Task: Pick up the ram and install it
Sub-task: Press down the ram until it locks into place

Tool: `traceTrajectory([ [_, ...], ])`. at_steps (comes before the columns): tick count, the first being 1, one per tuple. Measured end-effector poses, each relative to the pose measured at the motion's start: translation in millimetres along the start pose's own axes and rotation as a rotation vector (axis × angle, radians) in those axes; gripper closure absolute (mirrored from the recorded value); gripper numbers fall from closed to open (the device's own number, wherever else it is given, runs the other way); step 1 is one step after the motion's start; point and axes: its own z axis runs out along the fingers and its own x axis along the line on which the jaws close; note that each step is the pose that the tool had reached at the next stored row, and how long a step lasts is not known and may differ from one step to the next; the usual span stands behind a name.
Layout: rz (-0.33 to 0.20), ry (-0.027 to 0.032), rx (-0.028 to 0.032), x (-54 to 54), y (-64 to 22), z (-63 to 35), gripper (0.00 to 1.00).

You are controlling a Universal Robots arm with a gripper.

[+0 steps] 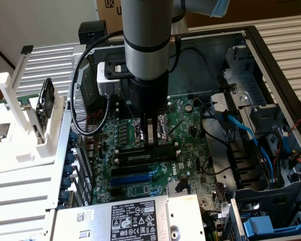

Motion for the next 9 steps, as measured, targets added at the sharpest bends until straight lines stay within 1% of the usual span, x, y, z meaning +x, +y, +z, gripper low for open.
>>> traceTrajectory([
  [9,0.000,0.0029,0.0001,0.1,0.1,1.5,0.90],
])
